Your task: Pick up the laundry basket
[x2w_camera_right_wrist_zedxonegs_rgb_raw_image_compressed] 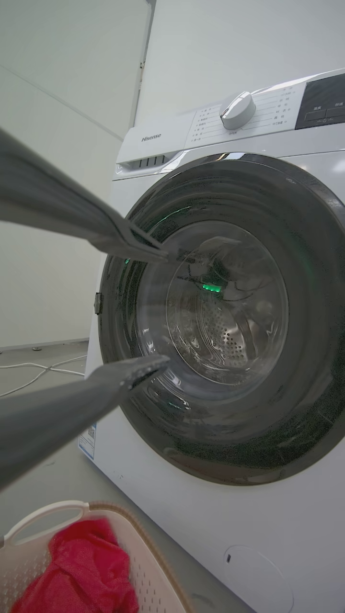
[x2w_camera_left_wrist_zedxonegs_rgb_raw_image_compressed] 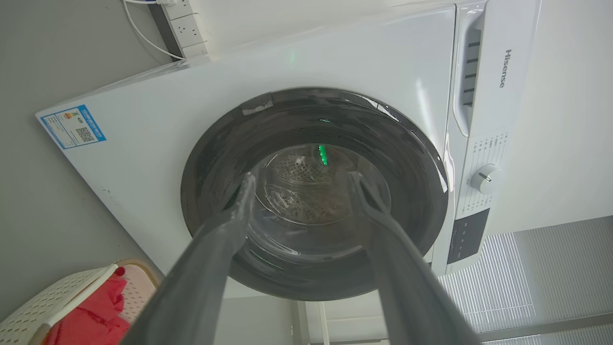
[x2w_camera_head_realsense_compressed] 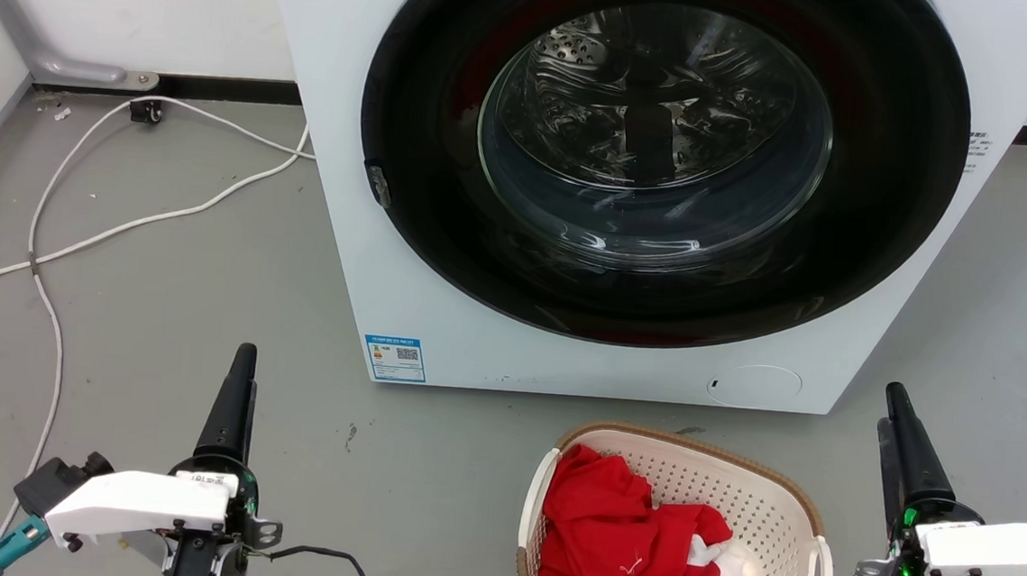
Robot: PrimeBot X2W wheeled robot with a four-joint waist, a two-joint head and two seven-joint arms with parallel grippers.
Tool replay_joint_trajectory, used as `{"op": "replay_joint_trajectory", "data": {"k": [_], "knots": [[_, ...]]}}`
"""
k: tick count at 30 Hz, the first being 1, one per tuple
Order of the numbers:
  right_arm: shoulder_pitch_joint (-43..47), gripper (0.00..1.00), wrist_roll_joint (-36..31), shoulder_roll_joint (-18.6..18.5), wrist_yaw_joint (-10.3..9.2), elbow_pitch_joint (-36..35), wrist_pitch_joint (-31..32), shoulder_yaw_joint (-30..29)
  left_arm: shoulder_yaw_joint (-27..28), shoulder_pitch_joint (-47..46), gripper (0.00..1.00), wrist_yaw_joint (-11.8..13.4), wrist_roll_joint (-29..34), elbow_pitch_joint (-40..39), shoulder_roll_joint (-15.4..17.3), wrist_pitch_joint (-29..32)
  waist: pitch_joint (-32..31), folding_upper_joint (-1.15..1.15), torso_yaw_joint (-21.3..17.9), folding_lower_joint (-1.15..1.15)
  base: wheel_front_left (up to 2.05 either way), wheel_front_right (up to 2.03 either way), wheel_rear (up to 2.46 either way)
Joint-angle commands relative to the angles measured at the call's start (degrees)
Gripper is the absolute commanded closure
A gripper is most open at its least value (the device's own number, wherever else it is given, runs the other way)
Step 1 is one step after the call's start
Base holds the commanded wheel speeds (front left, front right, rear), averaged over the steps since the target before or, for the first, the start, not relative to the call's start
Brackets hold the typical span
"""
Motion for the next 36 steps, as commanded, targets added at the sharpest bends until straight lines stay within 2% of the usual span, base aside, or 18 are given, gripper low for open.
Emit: {"op": "replay_joint_trajectory", "data": {"k": [1, 7, 21, 36], "knots": [[-0.72, 0.00, -2.51, -0.30, 0.01, -1.59, -0.51, -0.01, 0.09, -1.43, 0.00, -0.10, 2.08, -1.51, 0.21, -0.50, -0.01, 0.00, -0.01, 0.00, 0.00, 0.00, 0.00], [-0.05, 0.00, -12.03, -0.04, 0.01, -3.22, -1.83, 0.27, -0.04, -1.42, 0.00, 0.06, 9.83, -3.33, 0.19, -1.84, -0.05, 0.00, -0.05, -0.01, 0.00, 0.00, 0.00], [1.24, 0.00, -34.04, 0.19, 0.01, -4.53, -4.65, 1.46, -3.93, -0.40, 0.00, 3.27, 27.91, -5.23, 0.14, -4.62, -0.27, 0.00, 0.02, -0.01, 0.00, 0.00, 0.00], [1.88, 0.00, -50.69, 0.32, 0.01, -6.17, -5.23, 2.22, -6.01, -0.79, 0.00, 4.74, 42.88, -3.37, 0.09, -7.22, -0.41, 0.00, 0.13, -0.01, 0.00, 0.00, 0.00]]}}
